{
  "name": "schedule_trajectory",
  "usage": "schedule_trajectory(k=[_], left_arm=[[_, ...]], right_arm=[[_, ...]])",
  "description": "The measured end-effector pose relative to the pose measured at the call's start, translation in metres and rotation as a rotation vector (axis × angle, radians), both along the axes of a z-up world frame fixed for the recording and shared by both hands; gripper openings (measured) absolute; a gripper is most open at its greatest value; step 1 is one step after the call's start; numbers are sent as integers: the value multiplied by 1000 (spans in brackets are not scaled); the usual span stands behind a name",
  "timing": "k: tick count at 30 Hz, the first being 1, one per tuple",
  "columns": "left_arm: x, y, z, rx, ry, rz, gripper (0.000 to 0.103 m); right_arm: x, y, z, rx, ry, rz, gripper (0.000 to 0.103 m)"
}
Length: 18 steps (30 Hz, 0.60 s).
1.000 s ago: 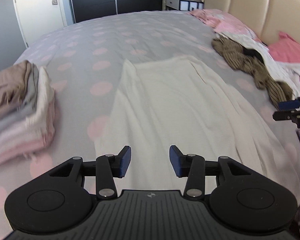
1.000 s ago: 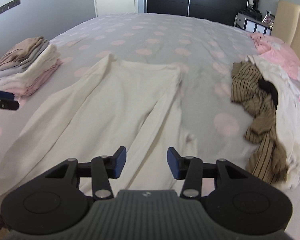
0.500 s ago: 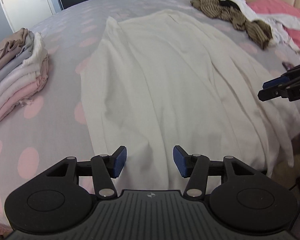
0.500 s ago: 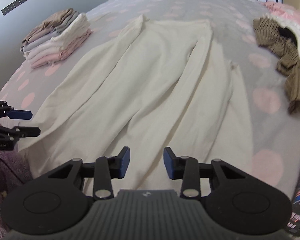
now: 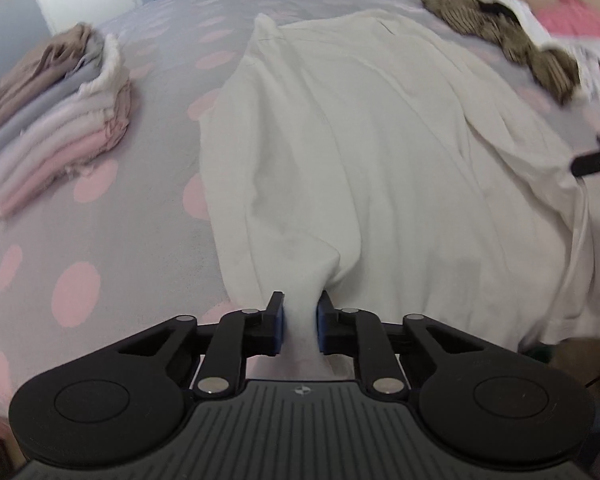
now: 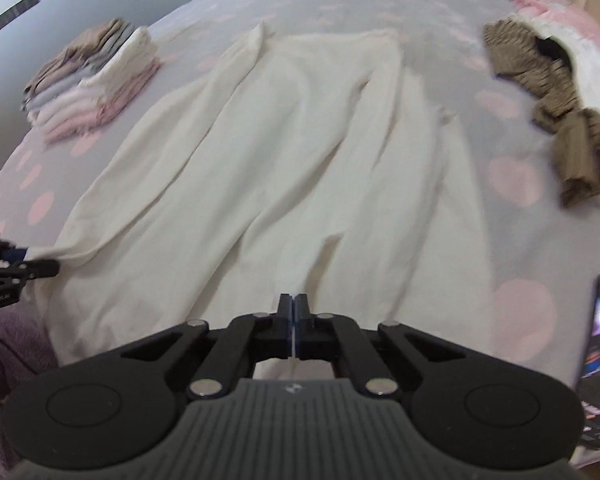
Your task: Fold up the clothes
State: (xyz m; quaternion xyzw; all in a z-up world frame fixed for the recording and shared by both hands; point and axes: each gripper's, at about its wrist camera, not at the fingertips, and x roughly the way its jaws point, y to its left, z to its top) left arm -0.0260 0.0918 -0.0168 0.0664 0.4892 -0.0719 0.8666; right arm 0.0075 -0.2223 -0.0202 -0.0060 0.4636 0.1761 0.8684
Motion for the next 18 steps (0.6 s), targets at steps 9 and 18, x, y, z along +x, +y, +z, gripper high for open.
schedule_trajectory(k=[9,18], left_arm=[[54,89,83,-164,-177,264,7],[108,176,139,-59,-328,516,7]], right_arm=[[50,-94,84,-85,-175,-204,0],[130,-191,154,-236,-350,-446,0]])
